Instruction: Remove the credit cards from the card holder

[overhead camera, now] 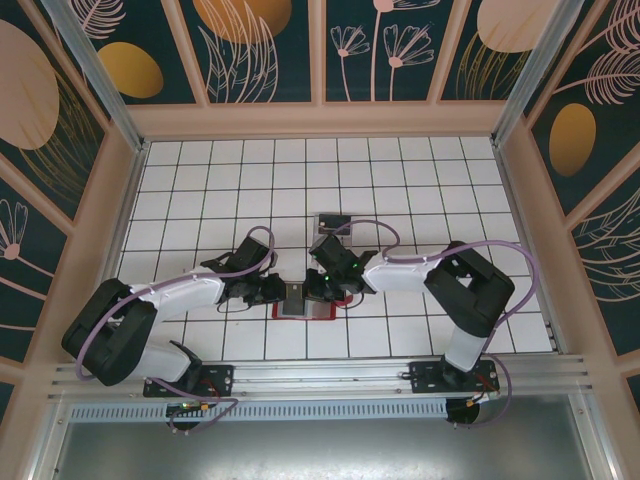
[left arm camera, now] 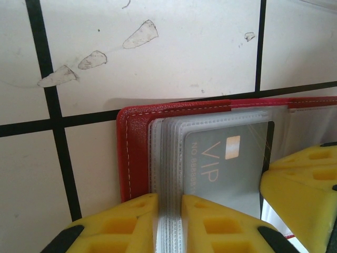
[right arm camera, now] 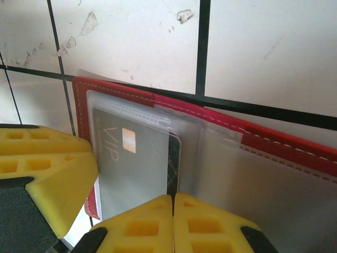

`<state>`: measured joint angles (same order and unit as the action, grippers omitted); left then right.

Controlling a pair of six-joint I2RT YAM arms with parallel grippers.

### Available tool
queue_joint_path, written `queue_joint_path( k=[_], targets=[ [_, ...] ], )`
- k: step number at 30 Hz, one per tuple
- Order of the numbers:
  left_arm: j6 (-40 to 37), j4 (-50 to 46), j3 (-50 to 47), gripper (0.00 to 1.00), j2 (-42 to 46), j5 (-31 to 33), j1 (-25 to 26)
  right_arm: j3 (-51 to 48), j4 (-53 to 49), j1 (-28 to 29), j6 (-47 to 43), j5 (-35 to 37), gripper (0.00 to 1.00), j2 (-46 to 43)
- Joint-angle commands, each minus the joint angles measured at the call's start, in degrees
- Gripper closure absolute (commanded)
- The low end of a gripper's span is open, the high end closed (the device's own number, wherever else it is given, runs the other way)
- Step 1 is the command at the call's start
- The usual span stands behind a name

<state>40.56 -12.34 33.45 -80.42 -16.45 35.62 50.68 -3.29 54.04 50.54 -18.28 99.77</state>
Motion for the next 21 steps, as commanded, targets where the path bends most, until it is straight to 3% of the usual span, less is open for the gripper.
queue_joint_path(
  k=[1,21],
  targets=[
    [-0.8,-2.4,0.2,0.79,-1.6,1.3,0.0,-1.4,-0.8,-0.1,0.7,1.3,0.93,-1.5],
    [-0.7,-4.1,0.5,0.76,-0.3,2.1,0.0,-1.4,-5.4,-0.5,0.2,4.0,0.94,-4.4]
  ],
)
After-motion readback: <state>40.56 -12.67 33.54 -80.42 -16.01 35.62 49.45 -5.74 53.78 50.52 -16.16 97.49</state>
